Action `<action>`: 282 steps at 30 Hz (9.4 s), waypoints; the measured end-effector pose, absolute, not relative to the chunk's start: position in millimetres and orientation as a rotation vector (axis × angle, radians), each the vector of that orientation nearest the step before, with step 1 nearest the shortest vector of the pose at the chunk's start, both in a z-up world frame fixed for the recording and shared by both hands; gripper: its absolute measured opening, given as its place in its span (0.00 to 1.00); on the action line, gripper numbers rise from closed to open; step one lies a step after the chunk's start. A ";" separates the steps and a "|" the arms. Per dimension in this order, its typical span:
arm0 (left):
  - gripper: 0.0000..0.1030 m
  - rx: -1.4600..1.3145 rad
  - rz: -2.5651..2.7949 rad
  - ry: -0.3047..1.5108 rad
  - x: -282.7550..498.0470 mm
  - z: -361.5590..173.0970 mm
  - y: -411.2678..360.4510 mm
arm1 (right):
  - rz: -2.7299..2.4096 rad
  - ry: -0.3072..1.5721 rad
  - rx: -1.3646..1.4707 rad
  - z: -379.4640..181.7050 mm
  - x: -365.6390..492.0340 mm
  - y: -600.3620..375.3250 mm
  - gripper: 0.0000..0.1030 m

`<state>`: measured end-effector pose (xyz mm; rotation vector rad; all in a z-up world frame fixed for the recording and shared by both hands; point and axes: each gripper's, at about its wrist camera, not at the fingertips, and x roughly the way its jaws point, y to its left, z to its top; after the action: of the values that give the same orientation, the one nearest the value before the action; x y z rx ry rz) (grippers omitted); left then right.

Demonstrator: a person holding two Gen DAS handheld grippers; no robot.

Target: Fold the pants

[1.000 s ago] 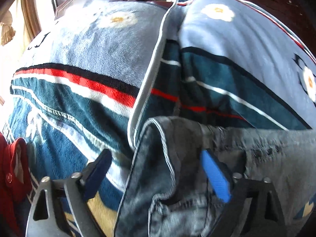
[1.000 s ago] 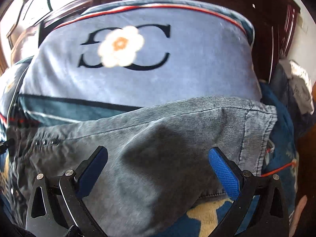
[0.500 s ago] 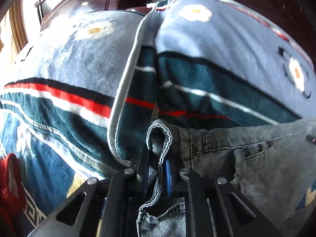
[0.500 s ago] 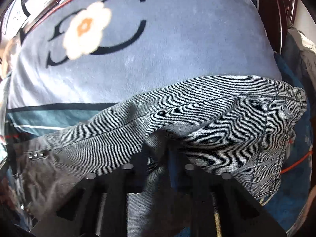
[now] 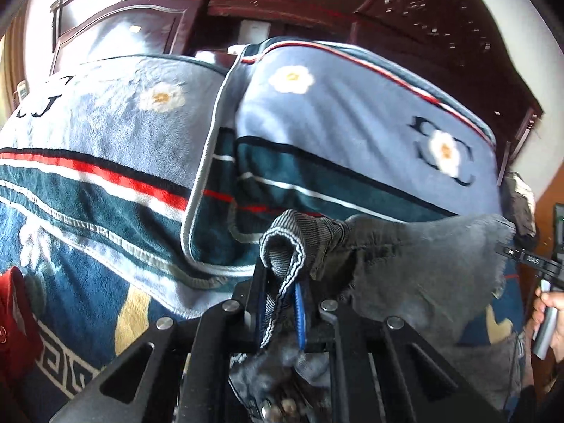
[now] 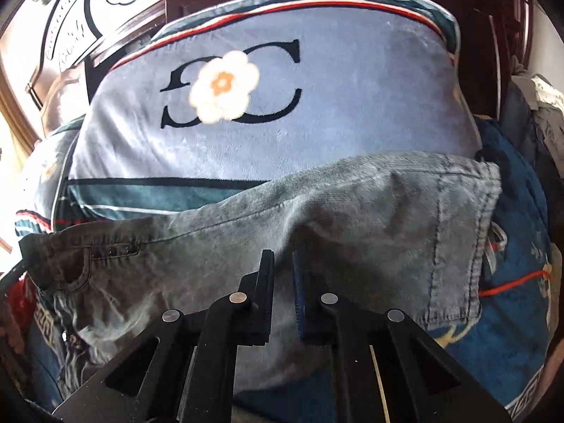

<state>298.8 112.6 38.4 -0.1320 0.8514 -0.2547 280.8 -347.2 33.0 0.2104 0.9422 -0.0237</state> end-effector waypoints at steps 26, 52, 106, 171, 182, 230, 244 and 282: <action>0.14 -0.138 -0.398 0.839 273.8 39.3 110.0 | -0.200 0.956 0.189 -10.2 354.6 -340.4 0.08; 0.14 -0.143 -0.541 0.973 141.1 33.5 127.8 | 0.008 0.876 0.477 61.2 254.5 -350.0 0.58; 0.19 0.111 -0.371 1.254 106.8 -38.6 195.6 | -0.114 1.008 0.758 -66.4 -0.3 -348.8 0.21; 0.16 0.570 -0.993 1.077 31.0 -45.6 -235.5 | -0.240 0.885 0.838 -29.2 -41.5 -507.3 0.29; 0.16 0.632 -1.015 1.040 15.3 -47.3 -245.1 | -0.263 0.944 0.887 -39.9 -54.8 -509.5 0.51; 0.16 0.608 -1.028 1.126 42.3 -63.3 -246.4 | -0.251 0.976 0.631 -21.3 -59.7 -525.5 0.08; 0.16 0.627 -1.154 0.973 16.5 -18.1 -287.8 | -0.219 0.888 0.946 -32.9 -65.3 -549.8 0.43; 0.24 0.268 -1.233 1.219 29.0 -67.9 -339.4 | 0.003 0.990 1.153 -80.5 14.0 -567.4 0.34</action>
<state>29.0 -339.4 -67.9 0.2678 1.2191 -1.2332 14.0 -567.4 -80.5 1.1532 0.9897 0.0032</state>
